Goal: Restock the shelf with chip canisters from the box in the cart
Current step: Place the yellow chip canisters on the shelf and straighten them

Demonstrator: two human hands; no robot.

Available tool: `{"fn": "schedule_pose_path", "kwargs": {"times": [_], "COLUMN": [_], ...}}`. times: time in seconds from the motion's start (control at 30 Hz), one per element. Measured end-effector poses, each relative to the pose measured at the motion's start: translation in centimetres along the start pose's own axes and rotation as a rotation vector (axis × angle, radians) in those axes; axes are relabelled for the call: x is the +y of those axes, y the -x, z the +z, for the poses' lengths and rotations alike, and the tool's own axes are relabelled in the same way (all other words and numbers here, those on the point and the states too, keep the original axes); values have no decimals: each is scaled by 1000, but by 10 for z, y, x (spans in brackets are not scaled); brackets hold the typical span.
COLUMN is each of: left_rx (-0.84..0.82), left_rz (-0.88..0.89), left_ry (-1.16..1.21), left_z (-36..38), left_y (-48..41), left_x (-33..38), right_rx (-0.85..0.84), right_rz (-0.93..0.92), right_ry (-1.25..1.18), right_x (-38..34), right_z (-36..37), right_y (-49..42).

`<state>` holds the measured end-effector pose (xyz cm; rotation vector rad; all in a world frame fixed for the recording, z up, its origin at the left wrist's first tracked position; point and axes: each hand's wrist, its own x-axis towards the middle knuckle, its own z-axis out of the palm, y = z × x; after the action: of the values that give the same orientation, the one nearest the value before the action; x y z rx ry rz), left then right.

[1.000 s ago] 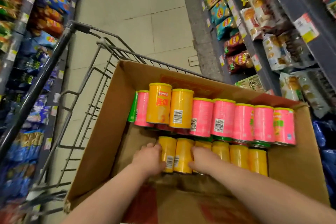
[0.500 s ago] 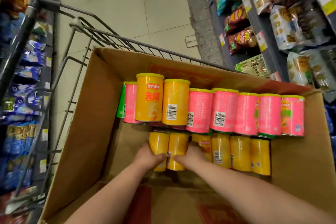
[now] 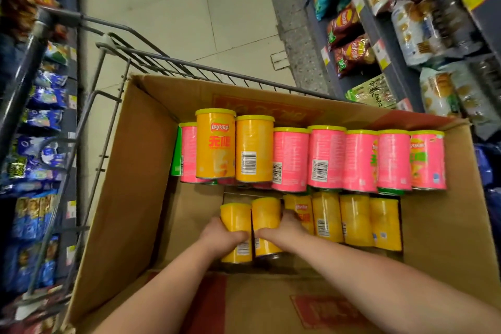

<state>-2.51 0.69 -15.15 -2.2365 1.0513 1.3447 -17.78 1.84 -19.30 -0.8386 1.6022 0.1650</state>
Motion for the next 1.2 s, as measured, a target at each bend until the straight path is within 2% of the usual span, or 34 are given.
{"fn": "schedule_pose_path", "kwargs": {"times": [0.3,0.43,0.57,0.73,0.9,1.03,1.2], "left_rx": [-11,13,14,-3,-81,-147,-284], "left_rz": [139,281,446,685,848,951,988], "left_ry": [16,37,145,262,306,254,181], "left_z": [-5,-12,-22,-31,-20,6,45], "left_y": [41,65,99,138,174,201,238], "left_x": [12,13,9,-7,-19,-24,-32], "right_rx": [76,171,342,480,587,706,821], "right_rz": [18,-40,-112,-244,-305,-309,-261], "right_ry": [-200,-267,-385,-492,-597,-719,-852], "right_x": [14,14,15,20,46,79,128], "right_z": [-17,-22,-23,-18,1,23,45], "right_y": [48,86,132,196,259,298,336]}}
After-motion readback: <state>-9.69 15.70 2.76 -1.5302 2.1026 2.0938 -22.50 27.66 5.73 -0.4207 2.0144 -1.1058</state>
